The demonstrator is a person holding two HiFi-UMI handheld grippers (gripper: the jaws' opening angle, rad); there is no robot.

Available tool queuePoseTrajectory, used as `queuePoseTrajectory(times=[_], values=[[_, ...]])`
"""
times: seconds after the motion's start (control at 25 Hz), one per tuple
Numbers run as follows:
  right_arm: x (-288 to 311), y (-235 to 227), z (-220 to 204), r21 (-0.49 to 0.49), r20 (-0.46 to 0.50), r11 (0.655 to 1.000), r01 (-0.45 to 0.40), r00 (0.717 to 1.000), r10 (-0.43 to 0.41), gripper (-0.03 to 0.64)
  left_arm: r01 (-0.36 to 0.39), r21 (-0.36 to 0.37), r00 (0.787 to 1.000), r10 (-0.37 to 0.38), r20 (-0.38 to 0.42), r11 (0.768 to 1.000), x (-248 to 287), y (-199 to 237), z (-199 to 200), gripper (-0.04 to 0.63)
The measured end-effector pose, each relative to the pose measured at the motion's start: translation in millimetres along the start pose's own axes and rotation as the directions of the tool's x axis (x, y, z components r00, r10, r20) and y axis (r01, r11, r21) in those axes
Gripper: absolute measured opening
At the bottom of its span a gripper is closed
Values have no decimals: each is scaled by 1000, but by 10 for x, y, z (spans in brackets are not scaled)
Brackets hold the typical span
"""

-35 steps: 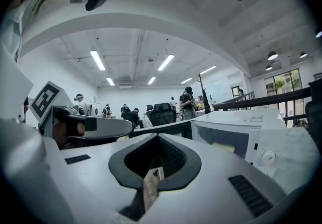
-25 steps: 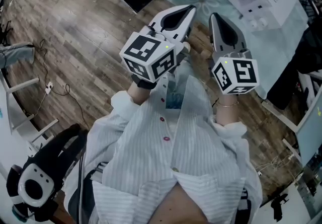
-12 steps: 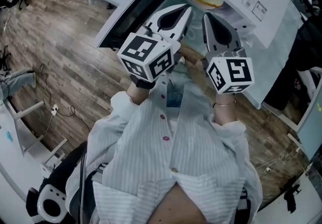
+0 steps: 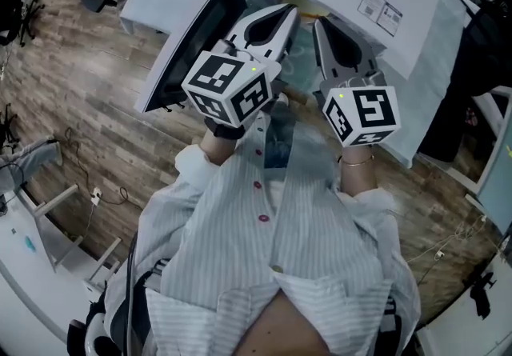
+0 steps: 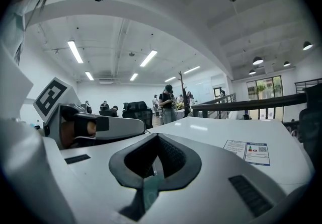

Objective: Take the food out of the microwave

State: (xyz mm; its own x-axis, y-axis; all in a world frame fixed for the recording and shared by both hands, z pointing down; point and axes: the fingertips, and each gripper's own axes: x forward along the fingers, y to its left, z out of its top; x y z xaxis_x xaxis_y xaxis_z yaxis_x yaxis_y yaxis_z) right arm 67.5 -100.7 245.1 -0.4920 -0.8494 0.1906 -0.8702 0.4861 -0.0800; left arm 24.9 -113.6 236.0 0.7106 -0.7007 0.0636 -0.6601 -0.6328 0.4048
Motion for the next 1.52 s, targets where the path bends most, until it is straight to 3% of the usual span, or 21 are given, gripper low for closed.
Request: queuePoseTrajectory(times=[0.68,1.12,1.52], values=[[71,-175,-64,67,-1,979,192,981,-192,29,186,5,978,-185,-100,983,353,22,-8,8],[-28,-283,-331,106,-43,960,258,966,-255,29,184,-34,970,-187,-154,982,400,125,-283,8],[51,-448,-791,157,-117,950,271,960,-254,29,100,-96,963,-121,-240,990,529,443,-852,8]])
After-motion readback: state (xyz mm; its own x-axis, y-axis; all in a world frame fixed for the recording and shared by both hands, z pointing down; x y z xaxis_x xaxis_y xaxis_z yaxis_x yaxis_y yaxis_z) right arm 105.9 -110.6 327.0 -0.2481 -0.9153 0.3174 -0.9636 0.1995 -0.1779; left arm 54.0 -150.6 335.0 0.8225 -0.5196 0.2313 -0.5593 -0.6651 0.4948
